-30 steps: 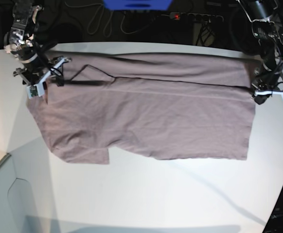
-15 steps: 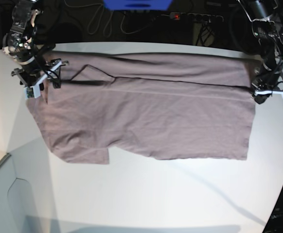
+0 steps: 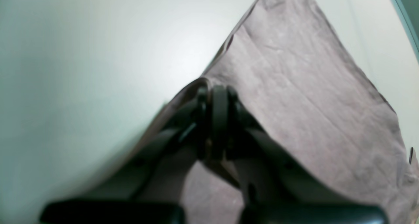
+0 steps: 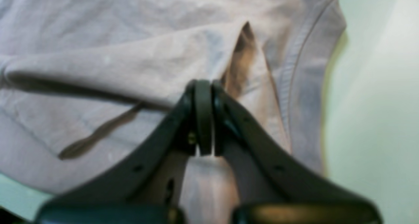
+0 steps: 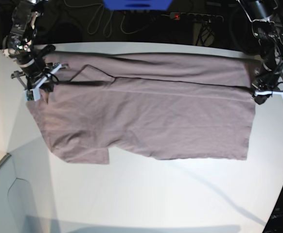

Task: Layout the t-shirt on the table in an organized manner, then fold the t-shirt properly
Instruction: 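Move both grippers along the shirt sides to its open hem edge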

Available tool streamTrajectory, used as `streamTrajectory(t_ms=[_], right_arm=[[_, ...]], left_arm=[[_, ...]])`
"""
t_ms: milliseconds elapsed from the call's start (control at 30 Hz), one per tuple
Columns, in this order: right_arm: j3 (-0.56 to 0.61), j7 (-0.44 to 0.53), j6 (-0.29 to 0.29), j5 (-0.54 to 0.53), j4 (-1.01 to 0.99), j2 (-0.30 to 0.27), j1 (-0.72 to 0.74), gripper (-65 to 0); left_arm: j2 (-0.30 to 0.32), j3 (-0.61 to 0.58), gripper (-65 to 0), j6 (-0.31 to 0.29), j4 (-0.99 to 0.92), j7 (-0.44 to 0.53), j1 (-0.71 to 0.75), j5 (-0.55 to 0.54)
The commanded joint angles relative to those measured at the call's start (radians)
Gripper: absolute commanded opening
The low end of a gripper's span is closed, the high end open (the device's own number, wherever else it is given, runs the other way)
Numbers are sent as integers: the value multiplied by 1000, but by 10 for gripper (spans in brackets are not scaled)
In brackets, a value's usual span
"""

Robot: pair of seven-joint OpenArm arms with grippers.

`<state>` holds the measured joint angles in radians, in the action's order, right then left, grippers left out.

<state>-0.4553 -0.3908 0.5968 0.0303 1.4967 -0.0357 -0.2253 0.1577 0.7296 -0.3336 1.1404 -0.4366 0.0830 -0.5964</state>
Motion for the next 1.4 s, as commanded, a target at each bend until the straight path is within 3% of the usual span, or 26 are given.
streamTrajectory(t_ms=[0, 500, 667, 1000, 1100, 1200, 1367], right_arm=[[-3, 26, 12, -11, 18, -8, 13, -650], [0, 25, 13, -11, 14, -14, 131, -650], [0, -43, 13, -11, 11, -14, 201, -650], [0, -49, 13, -11, -129, -34, 317, -650], [2, -52, 13, -11, -150, -49, 330, -650], [46, -52, 13, -11, -160, -83, 335, -632], [89, -46, 13, -10, -164, -122, 338, -441]], left_arm=[[15, 2, -650, -9, 20, 20, -12, -18], [16, 2, -650, -9, 22, 20, -27, -21], [16, 2, -650, -9, 22, 20, -41, -15], [16, 2, -645, -9, 22, 20, -55, -15], [24, -21, -546, -9, 22, 18, -64, -20], [26, -51, -335, -9, 20, 18, -64, -21], [26, -67, 0, -19, 83, -57, -61, -23]])
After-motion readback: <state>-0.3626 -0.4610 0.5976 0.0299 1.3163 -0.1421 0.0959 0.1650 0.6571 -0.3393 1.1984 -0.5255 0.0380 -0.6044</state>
